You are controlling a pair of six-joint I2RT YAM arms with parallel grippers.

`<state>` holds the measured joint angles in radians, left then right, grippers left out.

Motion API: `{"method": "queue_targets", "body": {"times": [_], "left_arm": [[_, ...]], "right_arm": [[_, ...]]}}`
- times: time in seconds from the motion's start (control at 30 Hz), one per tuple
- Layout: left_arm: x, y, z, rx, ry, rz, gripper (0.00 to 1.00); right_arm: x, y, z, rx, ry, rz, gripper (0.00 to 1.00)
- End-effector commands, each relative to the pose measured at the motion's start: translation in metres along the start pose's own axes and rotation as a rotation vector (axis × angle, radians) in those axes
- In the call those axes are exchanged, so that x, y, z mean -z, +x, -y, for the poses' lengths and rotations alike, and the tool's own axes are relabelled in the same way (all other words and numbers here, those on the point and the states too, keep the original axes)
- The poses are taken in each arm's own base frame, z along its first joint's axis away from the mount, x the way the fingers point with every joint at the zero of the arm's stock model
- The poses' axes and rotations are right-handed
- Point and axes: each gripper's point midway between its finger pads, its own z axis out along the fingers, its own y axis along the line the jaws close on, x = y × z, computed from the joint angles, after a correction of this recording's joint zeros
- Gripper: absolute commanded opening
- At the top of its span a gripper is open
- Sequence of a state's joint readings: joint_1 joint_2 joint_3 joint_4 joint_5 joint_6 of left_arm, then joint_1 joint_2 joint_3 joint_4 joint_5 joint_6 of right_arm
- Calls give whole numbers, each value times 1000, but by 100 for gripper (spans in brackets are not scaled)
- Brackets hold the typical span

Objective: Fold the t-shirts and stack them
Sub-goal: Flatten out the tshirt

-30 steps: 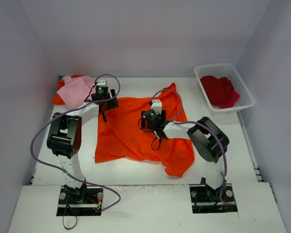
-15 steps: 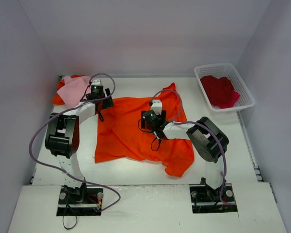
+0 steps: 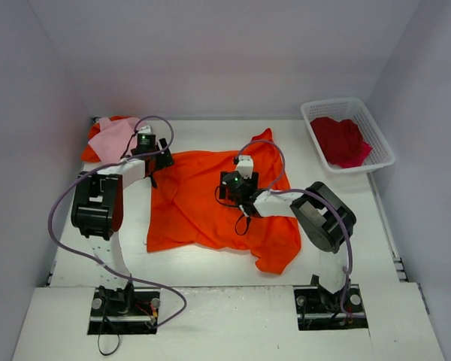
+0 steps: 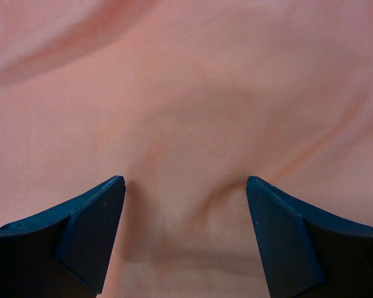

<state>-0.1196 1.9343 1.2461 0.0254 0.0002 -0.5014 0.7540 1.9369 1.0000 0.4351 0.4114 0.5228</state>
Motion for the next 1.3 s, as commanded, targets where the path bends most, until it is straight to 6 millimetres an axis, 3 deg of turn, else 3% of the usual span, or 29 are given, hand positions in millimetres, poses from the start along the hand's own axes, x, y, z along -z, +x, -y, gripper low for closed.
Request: {"method": "queue_targets", "body": {"times": [0.0, 0.57, 0.77, 1.27], "left_arm": [[4, -27, 23, 45, 91, 77, 72], [-5, -22, 36, 112, 147, 42, 71], [-1, -23, 40, 117, 166, 44, 51], [7, -26, 39, 111, 160, 54, 46]], "right_arm": [[16, 77, 33, 60, 72, -245, 75], [21, 85, 40, 58, 85, -256, 75], [20, 92, 39, 57, 87, -267, 75], [20, 98, 32, 61, 74, -276, 74]]}}
